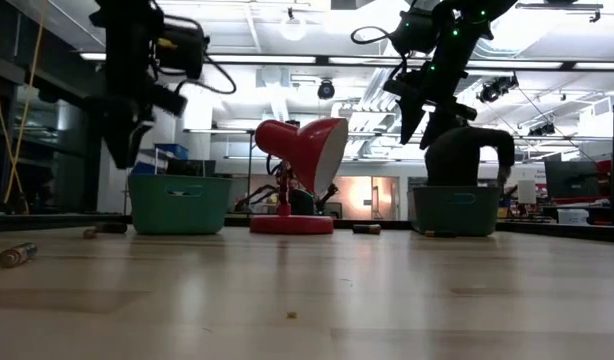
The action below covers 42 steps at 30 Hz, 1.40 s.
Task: Sort batteries
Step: Put the brown battery into the green bin
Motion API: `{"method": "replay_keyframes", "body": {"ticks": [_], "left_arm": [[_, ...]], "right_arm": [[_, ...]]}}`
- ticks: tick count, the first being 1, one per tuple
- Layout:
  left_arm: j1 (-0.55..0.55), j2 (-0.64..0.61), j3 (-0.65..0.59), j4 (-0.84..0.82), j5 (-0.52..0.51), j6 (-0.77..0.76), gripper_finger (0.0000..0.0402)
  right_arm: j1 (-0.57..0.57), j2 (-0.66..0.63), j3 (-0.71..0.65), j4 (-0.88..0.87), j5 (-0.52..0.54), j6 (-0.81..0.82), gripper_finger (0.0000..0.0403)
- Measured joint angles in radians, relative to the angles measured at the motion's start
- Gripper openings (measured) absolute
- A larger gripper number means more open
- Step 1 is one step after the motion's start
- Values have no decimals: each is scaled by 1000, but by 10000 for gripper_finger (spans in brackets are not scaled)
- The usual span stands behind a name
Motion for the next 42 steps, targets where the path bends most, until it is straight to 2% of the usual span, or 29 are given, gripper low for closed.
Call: {"method": "replay_keyframes", "body": {"ticks": [2, 6, 11, 16, 18, 22, 25, 30, 33, 36, 42], "left_arm": [[8, -6, -34, 34, 6, 47, 220], [23, -29, -96, 142, 6, 32, 213], [41, -29, -162, 133, -58, -37, 200], [57, -20, -192, 286, -98, -9, 190], [66, -8, -194, 346, -91, -10, 187], [62, 16, -192, 448, -13, -12, 186], [49, 22, -163, 438, 0, -32, 186], [57, 6, -130, 247, -22, -7, 186], [77, 8, -157, 185, 52, 86, 186], [86, 9, -199, 221, 123, 176, 186], [85, 9, -269, 344, 165, 247, 186]], "right_arm": [[0, 0, 0, 0, -1, 0, 213], [0, 0, 0, 0, -4, 0, 213], [0, 0, 0, 0, -4, 0, 213], [0, 0, 0, 8, -4, 17, 213], [0, 0, 0, 8, -5, 22, 213], [0, 0, 0, 8, -5, 25, 213], [0, 0, 0, 8, -5, 26, 213], [0, 0, 0, 10, -5, 26, 213], [0, 0, 0, 13, -5, 27, 213], [0, 0, 0, 14, -5, 27, 213], [0, 0, 0, 14, -6, 48, 213]]}}
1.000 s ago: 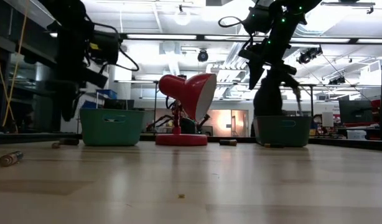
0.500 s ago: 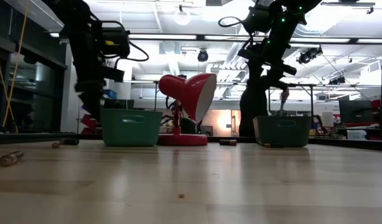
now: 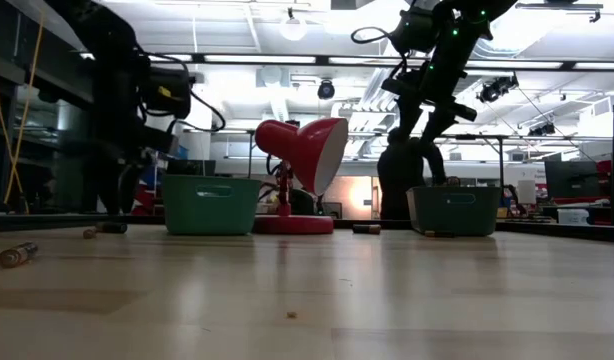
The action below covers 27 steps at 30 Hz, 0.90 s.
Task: Sort batteries
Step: Put the brown battery into the green bin
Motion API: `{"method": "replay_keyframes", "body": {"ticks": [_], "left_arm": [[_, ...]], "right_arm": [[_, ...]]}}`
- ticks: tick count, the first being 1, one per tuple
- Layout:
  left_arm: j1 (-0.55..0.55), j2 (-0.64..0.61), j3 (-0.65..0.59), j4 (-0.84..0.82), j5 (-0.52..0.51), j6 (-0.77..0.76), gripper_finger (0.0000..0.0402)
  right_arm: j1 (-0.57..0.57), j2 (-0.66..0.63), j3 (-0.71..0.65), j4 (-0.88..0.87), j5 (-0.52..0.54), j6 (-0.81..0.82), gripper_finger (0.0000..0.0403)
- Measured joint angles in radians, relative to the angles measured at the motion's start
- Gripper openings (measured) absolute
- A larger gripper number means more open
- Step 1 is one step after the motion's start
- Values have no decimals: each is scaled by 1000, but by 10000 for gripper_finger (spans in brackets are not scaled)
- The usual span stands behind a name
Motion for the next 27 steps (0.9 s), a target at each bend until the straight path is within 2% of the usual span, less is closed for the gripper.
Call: {"method": "replay_keyframes", "body": {"ticks": [8, 11, 15, 16, 20, 27], "left_arm": [[0, -1, -115, 71, 24, 80, 183], [-2, -3, -127, 77, 29, 56, 148], [-2, 2, -54, 0, 17, 5, 34], [1, -2, -22, -11, 16, -16, 23], [-3, -45, 95, -87, -2, -66, 32], [-5, -127, 232, -40, -13, -192, 20]], "right_arm": [[0, 0, 0, 1, 0, 0, 213], [0, 0, 0, 0, 0, 0, 213], [0, 0, 0, 1, 0, 0, 213], [0, 0, 0, 1, 0, 0, 213], [0, 0, 0, 0, 0, -1, 213], [0, 0, 0, -2, 0, -2, 213]]}}
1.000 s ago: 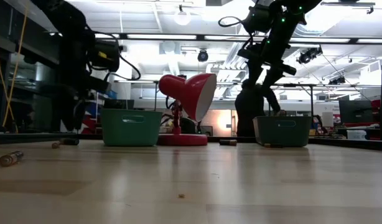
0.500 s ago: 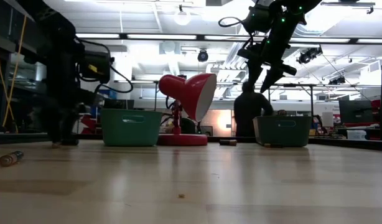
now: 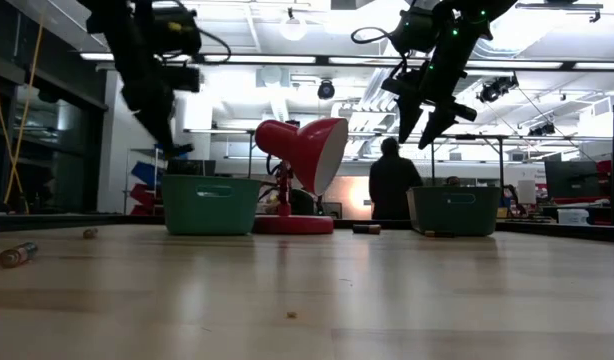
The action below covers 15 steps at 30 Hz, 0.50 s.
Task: Sort batteries
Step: Put the brown battery into the green bin
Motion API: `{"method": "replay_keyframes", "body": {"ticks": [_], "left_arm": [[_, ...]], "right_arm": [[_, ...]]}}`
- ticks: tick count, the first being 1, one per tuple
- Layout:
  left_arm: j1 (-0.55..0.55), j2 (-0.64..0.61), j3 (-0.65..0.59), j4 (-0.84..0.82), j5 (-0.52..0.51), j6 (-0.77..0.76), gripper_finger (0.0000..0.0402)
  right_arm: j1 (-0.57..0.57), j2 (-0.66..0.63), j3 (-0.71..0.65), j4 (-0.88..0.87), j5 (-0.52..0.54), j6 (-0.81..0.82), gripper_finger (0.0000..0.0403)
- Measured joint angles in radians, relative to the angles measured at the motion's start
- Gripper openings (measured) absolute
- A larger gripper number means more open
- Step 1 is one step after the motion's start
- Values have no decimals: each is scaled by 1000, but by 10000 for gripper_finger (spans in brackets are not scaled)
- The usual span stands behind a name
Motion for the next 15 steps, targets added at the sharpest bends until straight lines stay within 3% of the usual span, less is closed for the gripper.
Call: {"method": "replay_keyframes", "body": {"ticks": [4, 12, 15], "left_arm": [[-13, 23, 3, 31, 13, -96, 42], [-25, 88, 2, 26, 103, -245, 199], [-45, 55, 2, -62, 212, -278, 236]], "right_arm": [[0, 0, 0, 0, 0, -1, 213], [0, 0, 0, 1, 0, -1, 213], [0, 0, 0, 1, 0, -1, 213]]}}
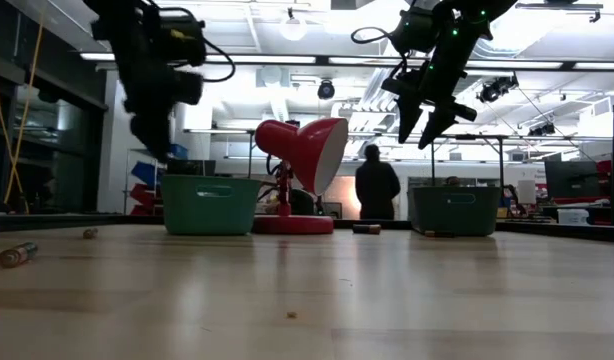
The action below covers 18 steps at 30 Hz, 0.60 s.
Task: Sort batteries
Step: Put the brown battery into the green bin
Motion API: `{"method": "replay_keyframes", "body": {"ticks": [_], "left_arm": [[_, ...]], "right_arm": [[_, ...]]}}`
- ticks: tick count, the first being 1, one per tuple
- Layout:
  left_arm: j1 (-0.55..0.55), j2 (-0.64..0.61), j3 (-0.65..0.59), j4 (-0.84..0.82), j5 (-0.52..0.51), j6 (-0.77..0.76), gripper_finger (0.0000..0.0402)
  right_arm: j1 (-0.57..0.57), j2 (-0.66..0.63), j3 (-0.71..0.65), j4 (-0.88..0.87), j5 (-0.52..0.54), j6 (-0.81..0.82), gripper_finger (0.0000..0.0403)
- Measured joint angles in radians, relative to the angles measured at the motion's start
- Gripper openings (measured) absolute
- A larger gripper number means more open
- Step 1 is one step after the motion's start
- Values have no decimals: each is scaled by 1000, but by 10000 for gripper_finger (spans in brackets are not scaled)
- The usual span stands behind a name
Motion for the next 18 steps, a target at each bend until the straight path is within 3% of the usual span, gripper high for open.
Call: {"method": "replay_keyframes", "body": {"ticks": [3, 7, 12, 18], "left_arm": [[-88, -30, 0, -137, 17, 56, 244], [-257, -45, -27, -221, -82, 258, 239], [-408, -19, -138, -75, -134, 528, 238], [-434, 51, -220, -14, -200, 606, 237]], "right_arm": [[0, 0, 0, 3, 0, 0, 213], [0, 0, 0, 19, 0, -3, 213], [0, 0, 0, 35, 0, -3, 213], [0, 0, 0, 31, 0, -11, 213]]}}
